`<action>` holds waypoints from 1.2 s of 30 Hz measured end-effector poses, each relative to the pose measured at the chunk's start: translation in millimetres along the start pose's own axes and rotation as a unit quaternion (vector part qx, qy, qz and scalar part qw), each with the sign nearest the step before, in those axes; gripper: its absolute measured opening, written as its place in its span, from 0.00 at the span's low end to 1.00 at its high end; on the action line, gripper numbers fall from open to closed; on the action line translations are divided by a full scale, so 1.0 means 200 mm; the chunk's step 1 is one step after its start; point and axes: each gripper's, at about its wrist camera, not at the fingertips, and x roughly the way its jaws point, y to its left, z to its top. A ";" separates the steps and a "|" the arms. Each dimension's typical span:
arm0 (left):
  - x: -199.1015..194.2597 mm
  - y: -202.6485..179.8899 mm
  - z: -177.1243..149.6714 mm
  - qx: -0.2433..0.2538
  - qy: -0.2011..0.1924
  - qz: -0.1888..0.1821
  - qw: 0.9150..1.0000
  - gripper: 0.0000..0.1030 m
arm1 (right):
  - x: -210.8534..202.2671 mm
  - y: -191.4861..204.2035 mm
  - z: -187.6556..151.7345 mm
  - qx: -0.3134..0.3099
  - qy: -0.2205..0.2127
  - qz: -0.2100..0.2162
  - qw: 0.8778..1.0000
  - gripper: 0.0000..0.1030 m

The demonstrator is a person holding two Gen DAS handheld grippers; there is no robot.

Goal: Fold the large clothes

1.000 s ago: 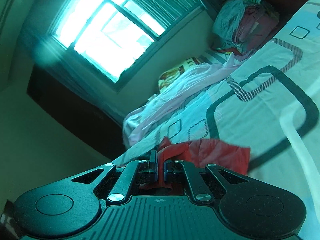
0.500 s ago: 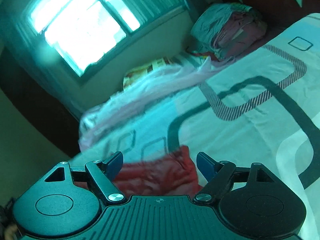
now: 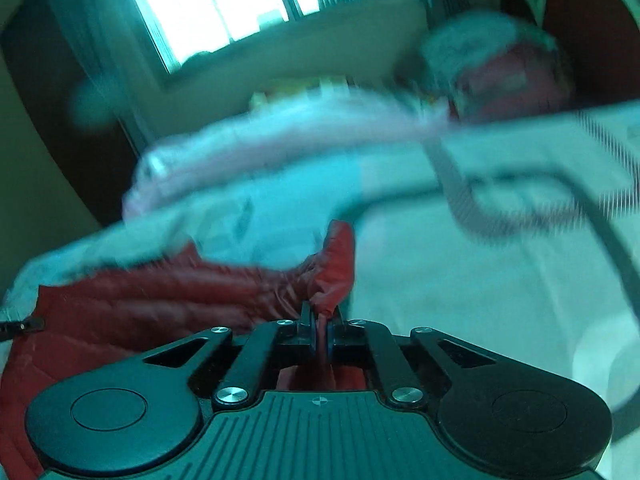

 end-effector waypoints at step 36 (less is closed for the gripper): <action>0.13 -0.74 -0.16 0.223 0.061 0.045 0.972 0.64 | 0.18 0.61 -0.14 -0.153 0.046 0.007 0.987 0.65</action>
